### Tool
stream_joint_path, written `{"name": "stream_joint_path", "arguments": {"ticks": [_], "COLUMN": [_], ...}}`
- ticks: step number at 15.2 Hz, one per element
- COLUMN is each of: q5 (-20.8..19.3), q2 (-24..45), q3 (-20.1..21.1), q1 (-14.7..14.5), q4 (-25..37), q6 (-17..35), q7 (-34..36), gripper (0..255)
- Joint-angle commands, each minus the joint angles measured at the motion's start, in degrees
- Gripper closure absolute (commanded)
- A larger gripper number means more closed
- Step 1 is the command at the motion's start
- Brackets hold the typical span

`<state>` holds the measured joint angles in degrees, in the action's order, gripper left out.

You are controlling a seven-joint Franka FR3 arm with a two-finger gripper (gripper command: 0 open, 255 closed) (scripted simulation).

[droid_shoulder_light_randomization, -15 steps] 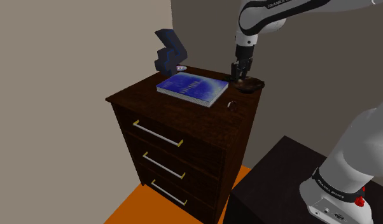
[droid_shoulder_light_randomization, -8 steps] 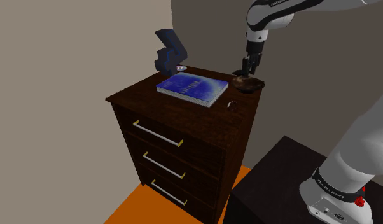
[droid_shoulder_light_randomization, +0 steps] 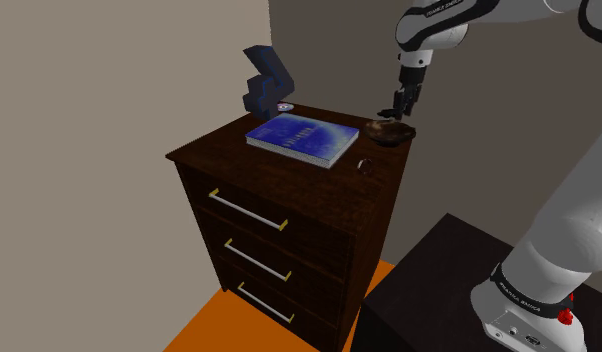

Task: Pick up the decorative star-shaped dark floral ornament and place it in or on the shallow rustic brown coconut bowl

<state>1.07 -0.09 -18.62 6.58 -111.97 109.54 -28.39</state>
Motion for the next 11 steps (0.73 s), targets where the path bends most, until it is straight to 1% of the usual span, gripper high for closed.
{"name": "stream_joint_path", "arguments": {"ticks": [1, 10, 11], "q5": [0.14, 0.99, 0.98], "q2": [0.40, 2.59, 2.58], "q3": [-0.10, -0.16, -0.16], "q1": [0.10, 0.21, 0.21], "q4": [-0.94, -5.53, -5.54], "q6": [1.33, 7.98, 7.98], "q7": [-0.31, -1.01, -1.01], "gripper": [255, 255, 255]}}
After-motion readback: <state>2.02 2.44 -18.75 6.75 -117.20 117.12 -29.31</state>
